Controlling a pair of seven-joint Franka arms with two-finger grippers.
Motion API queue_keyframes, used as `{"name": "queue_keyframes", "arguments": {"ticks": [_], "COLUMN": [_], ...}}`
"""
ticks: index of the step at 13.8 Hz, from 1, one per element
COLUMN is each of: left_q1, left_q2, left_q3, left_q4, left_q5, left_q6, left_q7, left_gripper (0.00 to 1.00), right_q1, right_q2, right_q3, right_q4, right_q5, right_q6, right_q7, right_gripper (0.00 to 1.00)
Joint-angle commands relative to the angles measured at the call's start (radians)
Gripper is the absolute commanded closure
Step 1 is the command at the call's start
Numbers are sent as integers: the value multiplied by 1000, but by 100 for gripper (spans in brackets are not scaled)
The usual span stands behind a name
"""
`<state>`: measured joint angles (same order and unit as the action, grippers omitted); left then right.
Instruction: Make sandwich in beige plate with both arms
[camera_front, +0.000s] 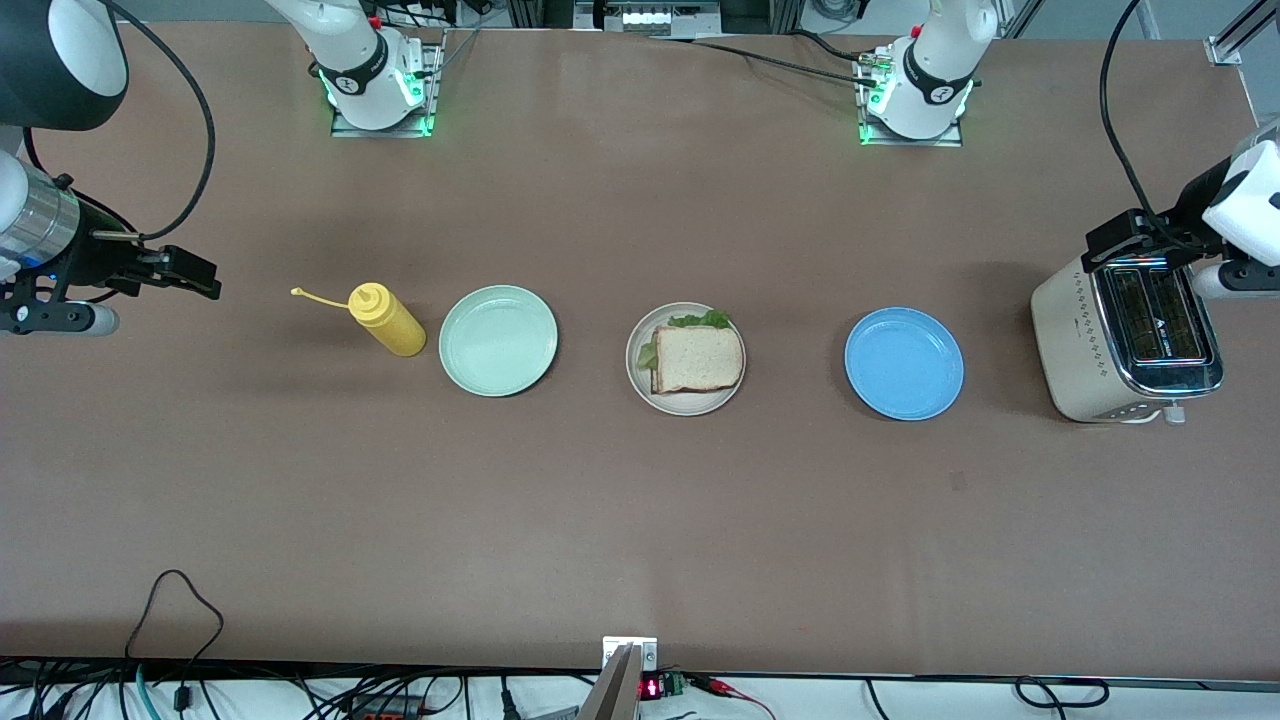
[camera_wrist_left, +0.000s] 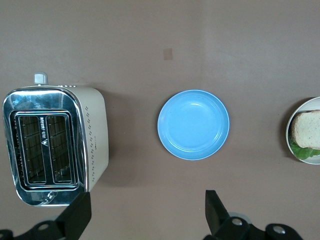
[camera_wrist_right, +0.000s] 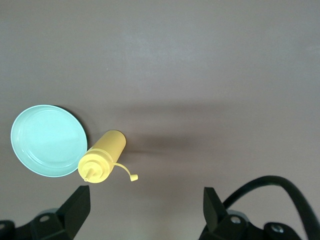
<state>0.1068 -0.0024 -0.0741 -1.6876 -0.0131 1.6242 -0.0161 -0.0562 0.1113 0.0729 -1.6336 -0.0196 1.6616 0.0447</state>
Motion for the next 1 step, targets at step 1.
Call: {"name": "queue_keyframes", "arguments": {"ticks": [1], "left_q1": [13], "left_q2": [-25], "left_q3": [-12], "left_q4": [-24], "left_q5": [-5], "left_q6": [2], "left_q7": [-5], "left_gripper": [0], "right_q1": [1], "right_q2": [11], "right_q3": [1], "right_q4": [21], "right_q5": [1], "right_q6": [-23], "right_q7": [18], "right_gripper": [0]}}
